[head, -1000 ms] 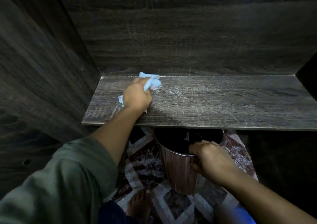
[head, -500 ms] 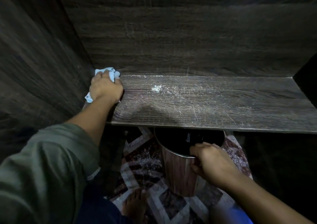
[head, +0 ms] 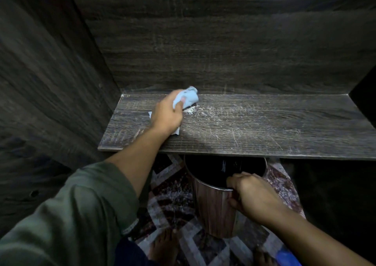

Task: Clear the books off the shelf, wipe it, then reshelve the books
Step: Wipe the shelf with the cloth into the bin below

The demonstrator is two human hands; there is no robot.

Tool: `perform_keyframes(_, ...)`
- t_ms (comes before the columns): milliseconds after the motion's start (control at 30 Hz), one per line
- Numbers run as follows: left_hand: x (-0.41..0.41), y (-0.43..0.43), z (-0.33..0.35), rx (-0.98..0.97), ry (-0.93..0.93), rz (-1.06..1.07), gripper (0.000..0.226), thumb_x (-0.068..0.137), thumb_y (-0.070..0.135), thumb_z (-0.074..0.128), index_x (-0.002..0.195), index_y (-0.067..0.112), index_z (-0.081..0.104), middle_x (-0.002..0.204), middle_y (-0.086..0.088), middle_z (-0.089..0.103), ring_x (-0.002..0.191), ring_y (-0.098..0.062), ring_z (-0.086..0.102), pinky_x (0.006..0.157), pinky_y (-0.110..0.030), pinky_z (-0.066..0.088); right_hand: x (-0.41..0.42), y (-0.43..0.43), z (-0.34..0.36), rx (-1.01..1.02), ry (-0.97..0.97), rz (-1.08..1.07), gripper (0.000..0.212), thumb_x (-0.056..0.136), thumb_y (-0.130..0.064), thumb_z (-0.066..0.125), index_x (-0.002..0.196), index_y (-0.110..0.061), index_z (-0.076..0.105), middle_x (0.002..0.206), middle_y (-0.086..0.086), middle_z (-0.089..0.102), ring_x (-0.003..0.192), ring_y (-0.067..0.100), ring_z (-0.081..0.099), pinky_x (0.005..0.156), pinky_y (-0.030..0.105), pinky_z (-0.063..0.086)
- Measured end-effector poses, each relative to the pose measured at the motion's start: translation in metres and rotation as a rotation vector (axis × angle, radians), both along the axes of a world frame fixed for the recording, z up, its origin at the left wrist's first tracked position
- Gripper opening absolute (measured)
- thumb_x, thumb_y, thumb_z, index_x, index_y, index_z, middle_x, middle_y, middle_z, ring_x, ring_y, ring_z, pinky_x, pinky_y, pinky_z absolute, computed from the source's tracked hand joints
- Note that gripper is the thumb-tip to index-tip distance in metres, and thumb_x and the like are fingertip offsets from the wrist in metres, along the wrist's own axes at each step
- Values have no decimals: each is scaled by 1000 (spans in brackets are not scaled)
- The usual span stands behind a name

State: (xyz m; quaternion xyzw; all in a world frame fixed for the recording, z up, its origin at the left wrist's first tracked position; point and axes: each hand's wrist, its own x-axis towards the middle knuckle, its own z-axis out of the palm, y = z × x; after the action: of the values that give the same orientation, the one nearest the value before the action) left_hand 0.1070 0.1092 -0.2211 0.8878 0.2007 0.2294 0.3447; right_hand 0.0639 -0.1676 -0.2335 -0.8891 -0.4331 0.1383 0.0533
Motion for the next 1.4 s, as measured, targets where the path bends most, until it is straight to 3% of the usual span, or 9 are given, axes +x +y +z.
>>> perform_keyframes(133,-7,17,0,166,-278,214,37,91,16,48,125,13,61,120,-10,64,111,-30,55,95,-34,40,2,-4,-4,81,-13,-6,23,62,-29,75,79,-22,62,83,-2,66,89,24,65,70,29,48)
perform_keyframes(233,-4,33,-3,272,-88,254,37,94,24,48,128,18,60,125,-9,58,113,-32,51,95,-38,39,3,-9,-5,52,8,-11,22,76,-32,66,96,-22,63,102,-2,64,107,22,58,84,30,42)
perform_keyframes(400,7,28,-10,328,162,119,43,95,40,46,134,25,56,132,-5,51,121,-30,48,100,-39,40,5,-16,-6,30,7,-19,25,79,-34,65,101,-22,61,106,-1,63,110,22,56,87,32,42)
perform_keyframes(567,14,18,-6,379,187,-30,43,94,38,46,135,27,56,139,1,53,129,-24,45,106,-35,34,5,-27,-13,56,-5,-33,25,61,-32,76,78,-24,59,80,-2,64,85,25,65,69,32,49)
perform_keyframes(733,29,0,3,144,217,-193,44,91,45,47,128,28,62,134,3,59,125,-21,51,106,-33,38,6,-30,-13,48,-5,-33,23,68,-32,74,85,-22,60,89,-1,65,95,25,62,76,33,47)
perform_keyframes(900,29,-29,8,-190,155,-406,22,93,32,52,109,30,68,101,11,68,101,-14,62,89,-29,45,6,-29,-8,3,16,-30,28,81,-38,65,103,-23,59,109,-4,61,113,19,53,89,29,39)
perform_keyframes(1067,26,5,23,104,-42,-293,37,90,25,52,123,17,65,119,-3,67,110,-21,60,93,-24,40,8,-35,-8,28,24,-65,22,78,-34,69,94,-22,59,103,-1,63,108,22,56,85,31,42)
perform_keyframes(1267,7,22,-8,381,175,-313,59,89,63,34,133,33,57,140,5,54,130,-19,48,108,-42,37,9,-39,-5,-28,-2,-55,25,82,-36,65,103,-23,59,110,-3,61,112,19,53,91,31,39)
perform_keyframes(1400,3,-22,-6,432,243,-325,62,87,65,23,139,42,47,149,12,42,134,-22,41,109,-44,32,8,-42,-5,-29,-27,-58,26,82,-36,63,104,-24,59,110,-5,61,112,17,53,91,29,38)
